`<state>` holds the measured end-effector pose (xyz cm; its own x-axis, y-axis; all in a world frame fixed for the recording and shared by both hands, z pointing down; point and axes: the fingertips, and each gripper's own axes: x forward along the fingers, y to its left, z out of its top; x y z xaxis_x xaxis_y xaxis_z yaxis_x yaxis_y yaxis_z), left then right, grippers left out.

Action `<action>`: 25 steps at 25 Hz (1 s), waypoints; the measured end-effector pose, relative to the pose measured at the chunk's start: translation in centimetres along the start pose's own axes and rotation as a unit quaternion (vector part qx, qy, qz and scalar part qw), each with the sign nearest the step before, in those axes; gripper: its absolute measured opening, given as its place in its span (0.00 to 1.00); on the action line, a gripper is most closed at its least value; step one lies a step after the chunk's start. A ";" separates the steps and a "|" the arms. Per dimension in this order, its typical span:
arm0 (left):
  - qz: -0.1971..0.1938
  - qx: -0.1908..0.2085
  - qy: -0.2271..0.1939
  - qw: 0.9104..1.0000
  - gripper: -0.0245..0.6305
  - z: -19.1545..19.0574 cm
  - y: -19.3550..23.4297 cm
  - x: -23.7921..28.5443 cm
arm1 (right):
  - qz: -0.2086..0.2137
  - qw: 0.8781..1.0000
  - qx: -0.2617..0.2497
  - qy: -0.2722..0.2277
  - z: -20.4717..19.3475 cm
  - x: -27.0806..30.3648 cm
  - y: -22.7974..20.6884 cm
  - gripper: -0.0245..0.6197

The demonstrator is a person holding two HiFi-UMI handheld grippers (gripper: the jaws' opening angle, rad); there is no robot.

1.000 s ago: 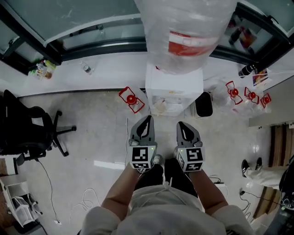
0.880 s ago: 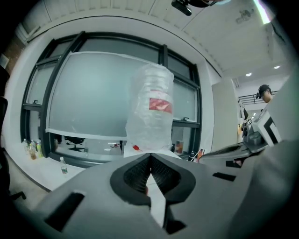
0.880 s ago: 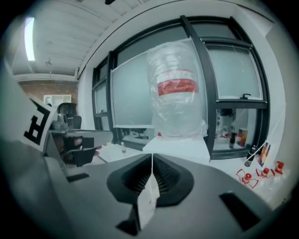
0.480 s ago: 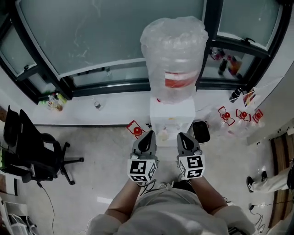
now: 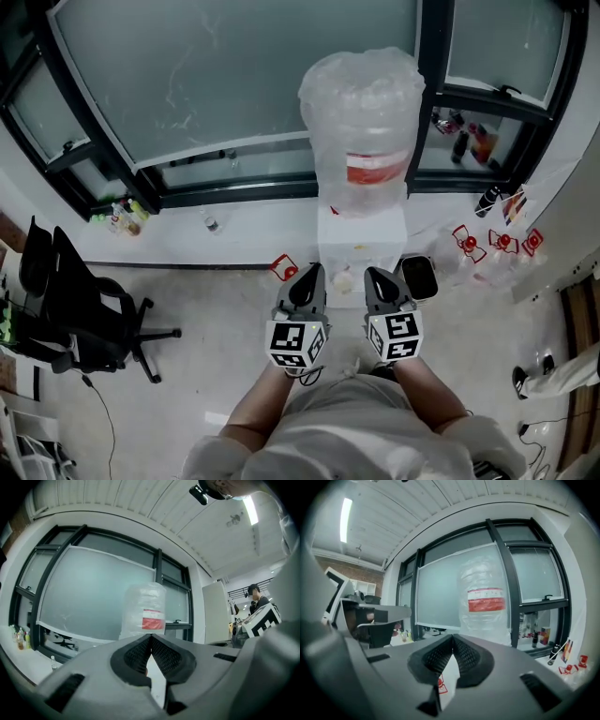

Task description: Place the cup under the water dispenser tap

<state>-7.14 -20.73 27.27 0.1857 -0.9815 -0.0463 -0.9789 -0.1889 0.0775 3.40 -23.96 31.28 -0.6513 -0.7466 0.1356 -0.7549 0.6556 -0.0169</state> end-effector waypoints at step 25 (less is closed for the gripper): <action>0.028 -0.007 0.022 0.999 0.07 0.1 2.6 0.1 | 0.028 0.999 -0.014 0.009 0.8 1.9 2.0 0.08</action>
<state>-9.69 -21.30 27.42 0.1337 -0.9910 0.0021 -0.9868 -0.1329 0.0921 0.56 -24.16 30.69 -0.6907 -0.7065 0.1540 -0.7146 0.6995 0.0036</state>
